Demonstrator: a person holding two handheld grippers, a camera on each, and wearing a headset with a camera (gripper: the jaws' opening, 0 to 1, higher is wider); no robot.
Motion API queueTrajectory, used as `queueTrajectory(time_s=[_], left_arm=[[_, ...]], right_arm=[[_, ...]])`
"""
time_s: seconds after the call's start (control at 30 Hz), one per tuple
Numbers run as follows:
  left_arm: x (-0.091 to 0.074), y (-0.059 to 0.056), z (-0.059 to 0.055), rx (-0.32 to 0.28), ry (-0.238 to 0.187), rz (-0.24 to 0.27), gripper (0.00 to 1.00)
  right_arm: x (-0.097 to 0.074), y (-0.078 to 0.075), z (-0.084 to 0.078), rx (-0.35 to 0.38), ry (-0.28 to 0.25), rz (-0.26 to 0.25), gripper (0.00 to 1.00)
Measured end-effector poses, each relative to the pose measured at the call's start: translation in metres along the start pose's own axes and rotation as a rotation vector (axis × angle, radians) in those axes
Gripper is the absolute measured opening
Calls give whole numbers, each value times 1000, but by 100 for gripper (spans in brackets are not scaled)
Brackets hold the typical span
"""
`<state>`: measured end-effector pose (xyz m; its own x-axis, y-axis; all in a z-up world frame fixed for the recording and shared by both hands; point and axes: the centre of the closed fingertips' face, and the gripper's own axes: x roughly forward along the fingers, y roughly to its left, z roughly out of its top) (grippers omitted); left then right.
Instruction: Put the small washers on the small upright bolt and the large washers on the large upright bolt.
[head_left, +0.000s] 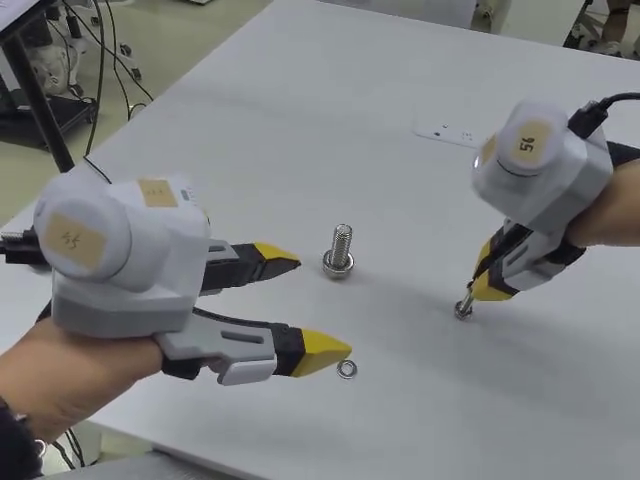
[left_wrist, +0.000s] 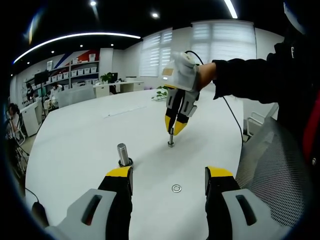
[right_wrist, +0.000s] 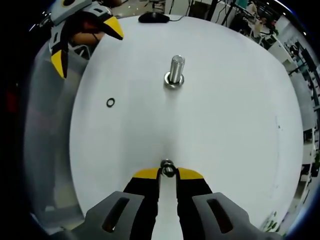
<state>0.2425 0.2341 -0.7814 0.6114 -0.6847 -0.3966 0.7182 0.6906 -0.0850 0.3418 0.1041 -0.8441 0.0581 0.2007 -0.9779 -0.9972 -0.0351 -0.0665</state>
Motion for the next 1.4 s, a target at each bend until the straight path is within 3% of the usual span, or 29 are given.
queueTrajectory(time_s=[0.6,1.17,1.4], left_arm=[[0,0,-1,0,6,-3,57],[-1,1,-2,-1,5,-2,57],[0,0,-2,-1,5,-3,57]], right_arm=[[24,6,-4,29,13,31,13],[27,6,-1,22,15,26,14],[26,6,-1,37,5,17,20]])
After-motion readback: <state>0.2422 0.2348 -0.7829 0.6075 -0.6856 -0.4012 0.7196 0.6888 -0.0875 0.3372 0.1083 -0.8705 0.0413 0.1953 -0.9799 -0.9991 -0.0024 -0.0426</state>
